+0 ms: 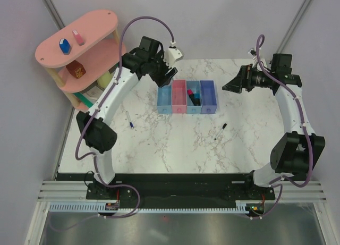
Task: Sort the stationery into containers
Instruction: Place the stationery in the storage box.
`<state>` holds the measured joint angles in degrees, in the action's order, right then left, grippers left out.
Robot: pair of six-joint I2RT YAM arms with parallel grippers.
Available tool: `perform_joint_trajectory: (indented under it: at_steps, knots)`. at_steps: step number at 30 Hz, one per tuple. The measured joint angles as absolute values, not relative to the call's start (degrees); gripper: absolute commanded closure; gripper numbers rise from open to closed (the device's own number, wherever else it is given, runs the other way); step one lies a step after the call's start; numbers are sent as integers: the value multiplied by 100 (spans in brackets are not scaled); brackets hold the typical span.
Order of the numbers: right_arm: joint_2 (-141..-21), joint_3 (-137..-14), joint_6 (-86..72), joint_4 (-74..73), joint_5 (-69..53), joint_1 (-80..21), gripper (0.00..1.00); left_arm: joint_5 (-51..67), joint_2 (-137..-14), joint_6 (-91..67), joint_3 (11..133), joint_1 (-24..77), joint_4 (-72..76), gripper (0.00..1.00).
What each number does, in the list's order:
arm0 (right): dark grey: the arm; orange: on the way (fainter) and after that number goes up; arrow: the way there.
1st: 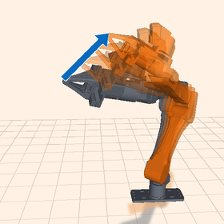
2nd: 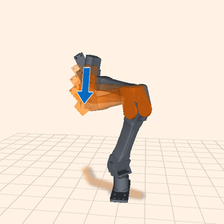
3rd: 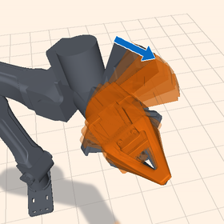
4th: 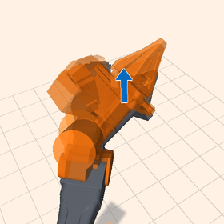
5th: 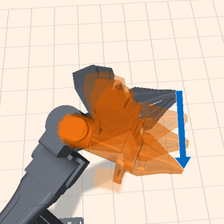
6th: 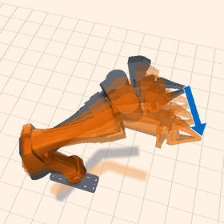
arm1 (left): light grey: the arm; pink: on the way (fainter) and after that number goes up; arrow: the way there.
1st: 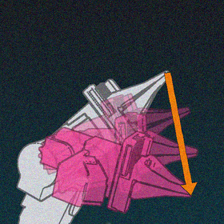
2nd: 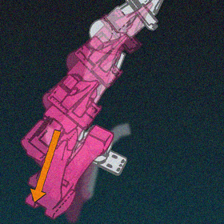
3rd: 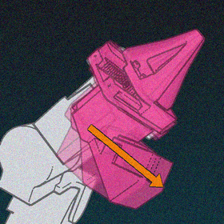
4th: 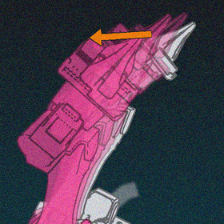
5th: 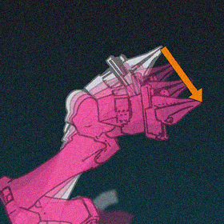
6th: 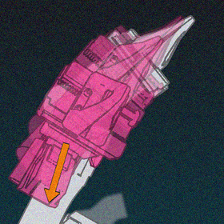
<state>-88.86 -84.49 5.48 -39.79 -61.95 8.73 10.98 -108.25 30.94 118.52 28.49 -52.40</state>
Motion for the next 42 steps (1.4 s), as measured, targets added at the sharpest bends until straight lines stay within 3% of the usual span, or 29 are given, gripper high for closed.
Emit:
perform_joint_trajectory:
  at_steps: [5, 14, 42]
  knots:
    - [-8812, -8329, 620, -4001, -6051, 880, 2, 1514, -11939, 3046, 12811, 2749, -6066, 98]
    - [-8654, -7907, 735, -4047, -5959, 886, 2, 1496, -12862, 3046, 13255, 2591, -6580, 98]
    - [-8519, -7717, 840, -4084, -5964, 886, 2, 1041, -13439, 3022, 13533, 2451, -6125, 98]
